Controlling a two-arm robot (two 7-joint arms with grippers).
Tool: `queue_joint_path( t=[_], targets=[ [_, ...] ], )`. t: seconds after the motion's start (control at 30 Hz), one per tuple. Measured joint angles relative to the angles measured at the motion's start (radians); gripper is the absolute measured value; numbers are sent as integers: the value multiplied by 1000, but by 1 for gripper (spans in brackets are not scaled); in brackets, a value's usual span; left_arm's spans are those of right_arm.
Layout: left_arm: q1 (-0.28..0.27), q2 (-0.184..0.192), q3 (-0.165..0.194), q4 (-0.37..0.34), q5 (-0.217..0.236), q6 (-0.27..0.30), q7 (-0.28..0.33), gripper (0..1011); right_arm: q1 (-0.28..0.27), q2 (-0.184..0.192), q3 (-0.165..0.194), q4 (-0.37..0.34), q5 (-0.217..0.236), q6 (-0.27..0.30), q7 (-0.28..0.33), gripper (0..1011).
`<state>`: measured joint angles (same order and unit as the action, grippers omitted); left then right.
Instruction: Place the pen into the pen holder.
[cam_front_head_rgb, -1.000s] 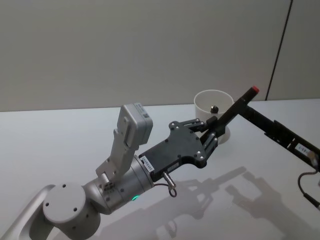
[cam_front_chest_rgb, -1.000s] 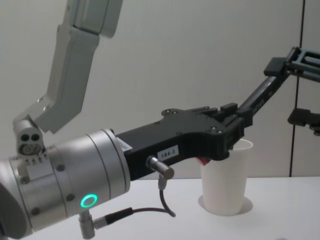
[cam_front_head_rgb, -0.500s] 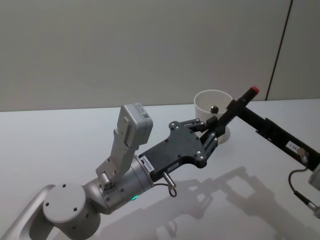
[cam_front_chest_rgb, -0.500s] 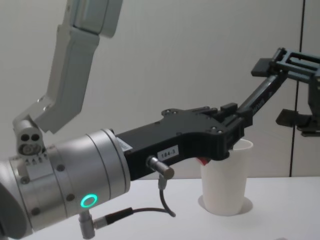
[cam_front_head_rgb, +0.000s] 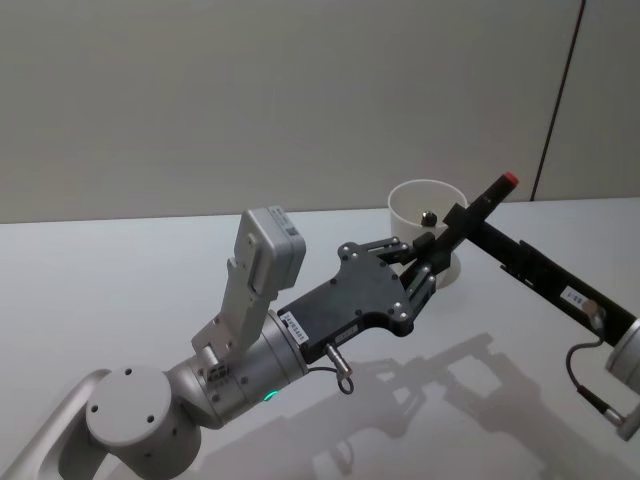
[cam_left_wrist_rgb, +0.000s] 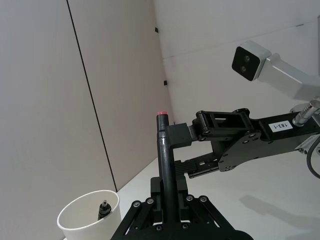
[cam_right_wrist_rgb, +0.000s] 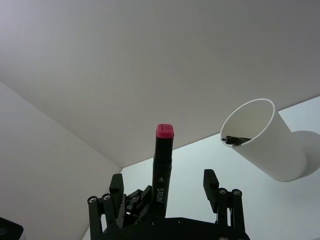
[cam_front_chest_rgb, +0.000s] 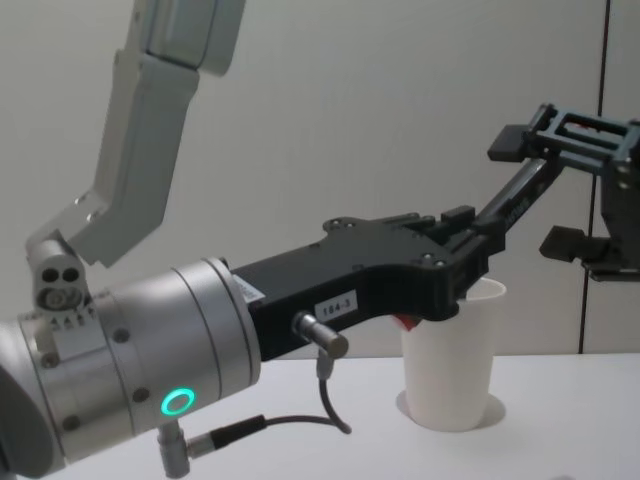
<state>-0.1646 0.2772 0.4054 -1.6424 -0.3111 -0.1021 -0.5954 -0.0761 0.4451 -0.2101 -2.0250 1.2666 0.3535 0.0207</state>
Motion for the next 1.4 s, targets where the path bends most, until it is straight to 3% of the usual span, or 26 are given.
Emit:
queue_joint_path(
  t=[0.83,1.4],
  targets=[
    [0,0,0,0,0,0,0,173,28,-41,-47,22,-17,-49,-53,1001],
    [0,0,0,0,0,0,0,173,35,-38,-61,21,-8,-65,-70,1001]
  ],
)
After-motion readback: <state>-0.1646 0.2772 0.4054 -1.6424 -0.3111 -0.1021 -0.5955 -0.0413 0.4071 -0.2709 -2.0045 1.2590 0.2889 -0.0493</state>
